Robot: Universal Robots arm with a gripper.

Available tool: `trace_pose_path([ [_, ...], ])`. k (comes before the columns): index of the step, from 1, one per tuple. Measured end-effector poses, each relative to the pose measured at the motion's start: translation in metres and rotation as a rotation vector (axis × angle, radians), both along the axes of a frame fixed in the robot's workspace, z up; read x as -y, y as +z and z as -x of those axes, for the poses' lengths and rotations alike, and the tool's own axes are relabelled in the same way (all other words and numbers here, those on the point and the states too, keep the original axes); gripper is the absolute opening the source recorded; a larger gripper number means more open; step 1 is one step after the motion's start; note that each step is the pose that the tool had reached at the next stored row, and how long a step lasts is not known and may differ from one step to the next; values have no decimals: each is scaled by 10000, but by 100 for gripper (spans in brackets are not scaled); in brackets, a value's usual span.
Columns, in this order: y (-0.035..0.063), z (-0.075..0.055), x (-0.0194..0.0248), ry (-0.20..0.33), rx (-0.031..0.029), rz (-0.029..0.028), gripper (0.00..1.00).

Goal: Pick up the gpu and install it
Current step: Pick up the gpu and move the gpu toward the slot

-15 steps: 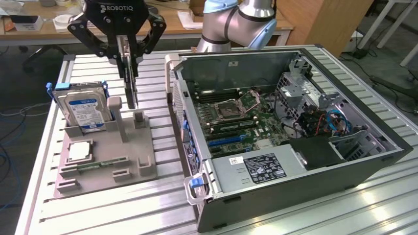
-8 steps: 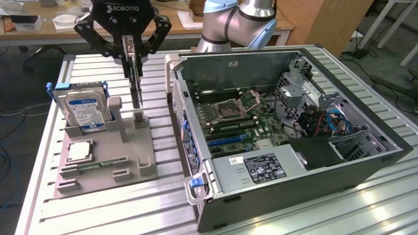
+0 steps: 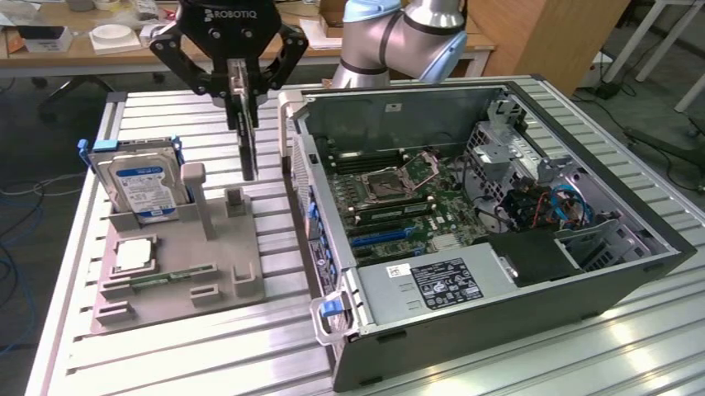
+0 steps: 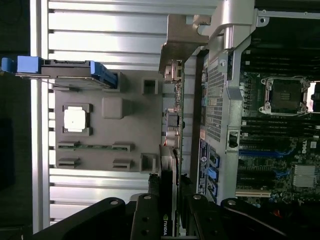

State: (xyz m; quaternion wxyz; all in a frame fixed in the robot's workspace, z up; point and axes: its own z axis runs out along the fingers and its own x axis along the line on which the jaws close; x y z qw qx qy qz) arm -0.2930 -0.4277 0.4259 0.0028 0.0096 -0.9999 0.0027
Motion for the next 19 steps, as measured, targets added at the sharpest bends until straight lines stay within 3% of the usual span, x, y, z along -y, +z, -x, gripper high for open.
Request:
trace_pose_path([
  [19, -5, -207, 0, 30, 1, -1, 26],
])
